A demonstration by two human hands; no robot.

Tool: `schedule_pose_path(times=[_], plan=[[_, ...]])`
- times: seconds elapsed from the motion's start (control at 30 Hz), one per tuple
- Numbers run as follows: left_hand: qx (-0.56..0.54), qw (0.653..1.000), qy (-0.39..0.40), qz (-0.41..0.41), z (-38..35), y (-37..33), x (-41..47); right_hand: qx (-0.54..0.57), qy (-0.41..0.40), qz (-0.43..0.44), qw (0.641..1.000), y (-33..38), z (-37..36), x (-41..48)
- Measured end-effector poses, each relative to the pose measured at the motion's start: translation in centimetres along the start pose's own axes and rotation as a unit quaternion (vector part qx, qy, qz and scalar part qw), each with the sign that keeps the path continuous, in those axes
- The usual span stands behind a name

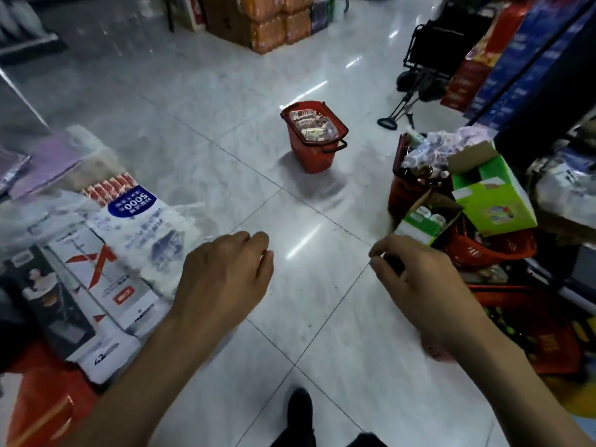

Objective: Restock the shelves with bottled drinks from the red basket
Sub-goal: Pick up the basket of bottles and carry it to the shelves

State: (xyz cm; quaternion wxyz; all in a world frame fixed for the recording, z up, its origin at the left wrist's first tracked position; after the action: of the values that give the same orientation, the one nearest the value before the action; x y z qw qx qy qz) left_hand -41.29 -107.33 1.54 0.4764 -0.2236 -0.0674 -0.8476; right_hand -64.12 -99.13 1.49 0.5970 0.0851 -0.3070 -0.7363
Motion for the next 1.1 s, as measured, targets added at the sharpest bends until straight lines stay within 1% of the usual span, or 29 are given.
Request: schedule_pose_path(times=[0.3,0.5,0.63,0.83,0.93,1.0,1.1], plan=[[-0.004,0.998,0.04,-0.056,-9.2,-0.3,17.8,0.017,-0.003,-0.078,0.997,-6.9,-1.1,14.7],[0.021,0.997,0.041,-0.068,-15.2,-0.6,29.9,0.047,-0.017,-0.073,0.996,-12.0,-3.2,27.7],[0.041,0.997,0.051,-0.036,-16.8,1.2,38.5,0.077,0.009,-0.058,0.995,-13.4,-4.9,37.7],[0.063,0.996,0.041,0.04,-19.5,7.6,47.3,0.115,0.059,-0.019,0.991,-12.3,-8.6,51.5],[0.072,0.992,0.06,0.082,-22.8,11.5,50.5,0.117,0.089,0.004,0.989,-12.1,-11.8,57.5],[0.077,0.99,0.059,0.099,-25.2,13.9,53.0,0.11,0.107,0.018,0.988,-12.2,-14.1,61.7],[0.071,0.988,0.063,0.119,-29.0,17.5,58.0,0.093,0.121,0.016,0.988,-12.4,-17.4,68.5]])
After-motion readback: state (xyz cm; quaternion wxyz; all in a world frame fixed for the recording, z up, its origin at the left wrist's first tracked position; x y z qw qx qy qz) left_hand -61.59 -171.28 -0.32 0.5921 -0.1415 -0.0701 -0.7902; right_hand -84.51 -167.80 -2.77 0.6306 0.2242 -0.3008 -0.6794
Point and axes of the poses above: each hand's wrist, its own x-axis towards the middle knuckle, its own z-axis out of the back of the hand, y = z × x, the point moved 5 cm from there along x, towards the middle knuckle, and after that the axes turned 11 degrees about -y, right-handed, at the moved point
